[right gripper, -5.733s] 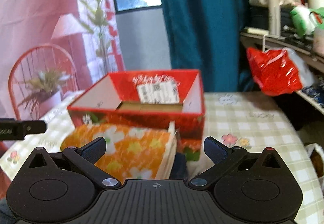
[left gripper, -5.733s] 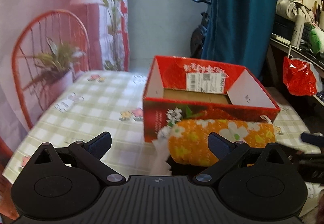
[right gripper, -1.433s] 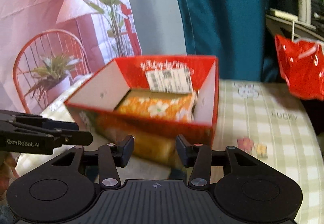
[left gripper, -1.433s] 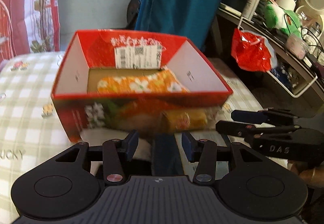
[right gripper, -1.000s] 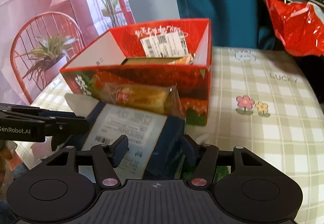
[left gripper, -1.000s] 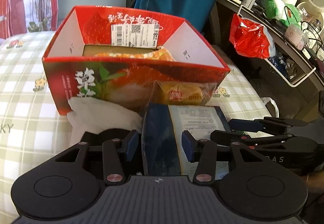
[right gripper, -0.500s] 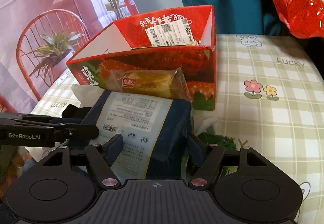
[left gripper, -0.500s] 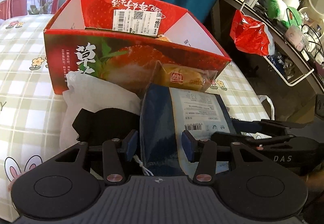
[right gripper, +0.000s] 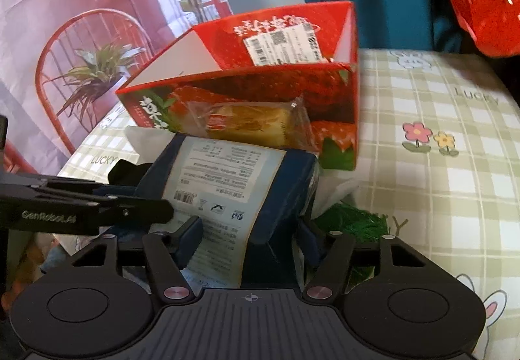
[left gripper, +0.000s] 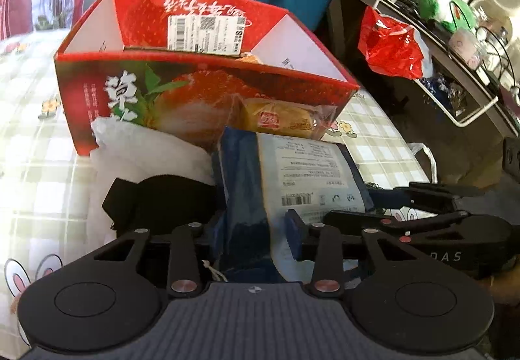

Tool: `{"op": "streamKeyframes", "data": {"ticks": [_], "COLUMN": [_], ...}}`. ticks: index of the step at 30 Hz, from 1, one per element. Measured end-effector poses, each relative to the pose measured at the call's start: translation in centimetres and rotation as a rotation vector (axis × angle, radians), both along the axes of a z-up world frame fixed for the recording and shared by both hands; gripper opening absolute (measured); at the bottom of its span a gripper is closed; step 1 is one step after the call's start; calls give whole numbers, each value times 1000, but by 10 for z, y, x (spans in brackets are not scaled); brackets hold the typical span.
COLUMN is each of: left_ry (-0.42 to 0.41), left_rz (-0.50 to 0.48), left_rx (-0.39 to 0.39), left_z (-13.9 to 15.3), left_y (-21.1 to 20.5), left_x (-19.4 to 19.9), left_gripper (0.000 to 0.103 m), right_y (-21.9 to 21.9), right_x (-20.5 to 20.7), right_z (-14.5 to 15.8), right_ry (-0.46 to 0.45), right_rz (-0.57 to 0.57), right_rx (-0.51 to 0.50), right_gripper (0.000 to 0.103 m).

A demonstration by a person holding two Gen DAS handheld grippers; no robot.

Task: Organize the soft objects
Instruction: 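Grasp the navy packaged bag with the left tool, then lower the navy bag into the red box and release it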

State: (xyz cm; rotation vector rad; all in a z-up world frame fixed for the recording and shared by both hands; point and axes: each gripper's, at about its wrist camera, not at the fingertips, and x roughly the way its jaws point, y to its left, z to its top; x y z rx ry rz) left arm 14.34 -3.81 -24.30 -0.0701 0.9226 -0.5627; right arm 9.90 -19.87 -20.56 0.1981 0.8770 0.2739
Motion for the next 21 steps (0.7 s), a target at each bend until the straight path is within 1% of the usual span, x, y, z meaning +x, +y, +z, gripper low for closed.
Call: {"op": "streamKeyframes", "data": {"ticks": [2,7,14,18,21], "left_ry": [-13,-51,-94,-126,-150], "left_rz": [-2,15,24,30,24], "left_rx": [7,-19,-53,-48,-53], "left_z": [2,11,28,38,46], "left_y": [0,9,19,19,19], "left_x": [-2,-8,-14,-15,-15], "left_gripper": [40,40,40,40,40], "right_y": [4,9,16,18,21], "right_x": [-2,-4,-9,-11,-11], "right_z": [5,18,39,48,51], "right_ry": [-15,-58,-117,-147,-166], "right_rz": [11,35,96,94,96], "right_rx": [-12,-35,-58,-41,-50], "right_gripper": [54,50,50,50,50]}}
